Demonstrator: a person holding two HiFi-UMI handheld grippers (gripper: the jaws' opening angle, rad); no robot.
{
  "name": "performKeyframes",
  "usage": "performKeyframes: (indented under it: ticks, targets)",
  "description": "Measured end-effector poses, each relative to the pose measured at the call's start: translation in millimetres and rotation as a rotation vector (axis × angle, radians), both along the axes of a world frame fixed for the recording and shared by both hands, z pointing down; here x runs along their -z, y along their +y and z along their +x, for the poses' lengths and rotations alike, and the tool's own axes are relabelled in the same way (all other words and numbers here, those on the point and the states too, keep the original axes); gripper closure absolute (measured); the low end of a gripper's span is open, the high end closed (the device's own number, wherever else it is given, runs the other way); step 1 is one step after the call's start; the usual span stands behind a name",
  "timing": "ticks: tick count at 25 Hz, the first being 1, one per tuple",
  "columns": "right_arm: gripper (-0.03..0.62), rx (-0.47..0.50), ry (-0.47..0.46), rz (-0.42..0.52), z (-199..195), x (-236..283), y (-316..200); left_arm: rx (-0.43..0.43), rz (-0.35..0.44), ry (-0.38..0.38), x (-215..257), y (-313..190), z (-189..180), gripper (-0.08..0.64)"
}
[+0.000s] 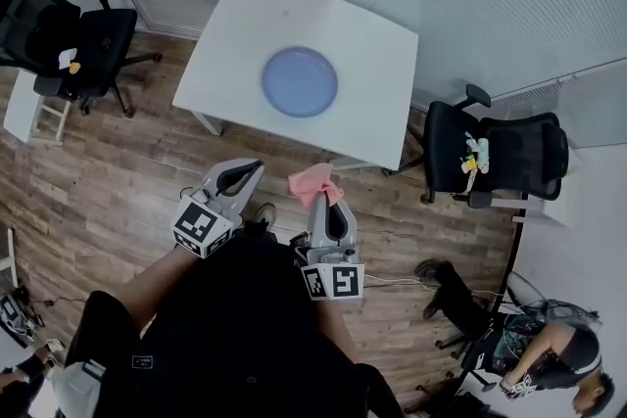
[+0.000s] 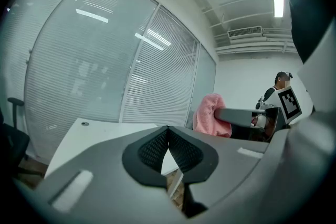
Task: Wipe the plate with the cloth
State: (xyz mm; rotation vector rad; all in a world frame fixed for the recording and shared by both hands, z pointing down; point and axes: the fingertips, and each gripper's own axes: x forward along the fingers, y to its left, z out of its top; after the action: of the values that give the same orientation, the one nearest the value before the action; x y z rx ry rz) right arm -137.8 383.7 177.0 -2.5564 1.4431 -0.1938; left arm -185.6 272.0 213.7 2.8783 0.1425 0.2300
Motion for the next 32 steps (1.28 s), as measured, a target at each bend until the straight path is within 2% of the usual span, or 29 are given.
performKeyframes:
  ticks: [8,13,18,22,27,32]
  targets:
    - [0.578,0.07,-0.022,-0.01,28.1,-14.8,14.3,0.079,-0.02,-0.022,-9.6,10.0,16.6,0.557]
    - [0.578,0.08,-0.024,-0.035,42.3,-20.9,3.7,0.075,-0.035,-0.061,-22.1,1.0,28.0,0.548]
    - [0.578,0.086,-0.012,-0.08,77.4,-24.6,-29.6,0.074,-0.068,-0.12,-41.3,-31.9,59.1,0.52]
    - [0.578,0.099,-0.013,-0.114,90.8,-29.6,-68.0,0.065,-0.113,-0.175,-61.1,-69.6,73.1,0.485]
    - [0.578,0.149,0.016,-0.128,111.2,-29.4,-111.7,0.081,-0.133,-0.2,-77.9,-107.0,94.7,0.468]
    - [0.578,0.204,0.026,-0.154,131.7,-36.1,-142.4,0.11,-0.194,-0.253,-102.8,-123.3,110.9,0.449]
